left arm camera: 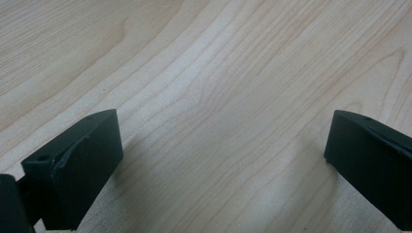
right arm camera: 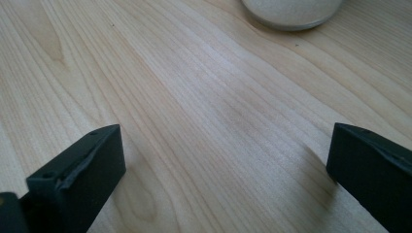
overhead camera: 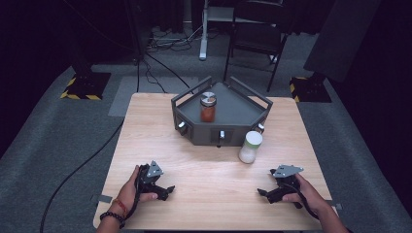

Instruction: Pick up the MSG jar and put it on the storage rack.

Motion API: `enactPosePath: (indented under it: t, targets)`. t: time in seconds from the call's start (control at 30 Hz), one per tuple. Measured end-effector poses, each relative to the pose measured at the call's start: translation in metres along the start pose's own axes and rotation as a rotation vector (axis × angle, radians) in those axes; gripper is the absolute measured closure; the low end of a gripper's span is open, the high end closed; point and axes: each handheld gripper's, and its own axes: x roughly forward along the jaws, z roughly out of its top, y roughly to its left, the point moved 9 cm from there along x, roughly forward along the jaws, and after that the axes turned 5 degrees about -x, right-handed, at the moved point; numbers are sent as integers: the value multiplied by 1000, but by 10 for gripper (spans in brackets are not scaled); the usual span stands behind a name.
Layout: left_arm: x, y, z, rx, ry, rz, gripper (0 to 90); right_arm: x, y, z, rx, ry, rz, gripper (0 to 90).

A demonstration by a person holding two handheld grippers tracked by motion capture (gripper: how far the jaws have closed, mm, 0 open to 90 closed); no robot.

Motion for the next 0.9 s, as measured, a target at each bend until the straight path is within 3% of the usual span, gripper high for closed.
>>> enactPosePath:
  t: [0.13, 0.47, 0.9]
  targets:
    - [0, 0, 0, 0, 0, 0, 3, -1, 2, 2, -4, -1, -15, 13]
    - [0, 0, 0, 0, 0, 0, 3, -8, 4, 9, 38, -69, -29, 13]
    - [0, 0, 0, 0, 0, 0, 3, -17, 8, 20, 77, -143, -114, 13]
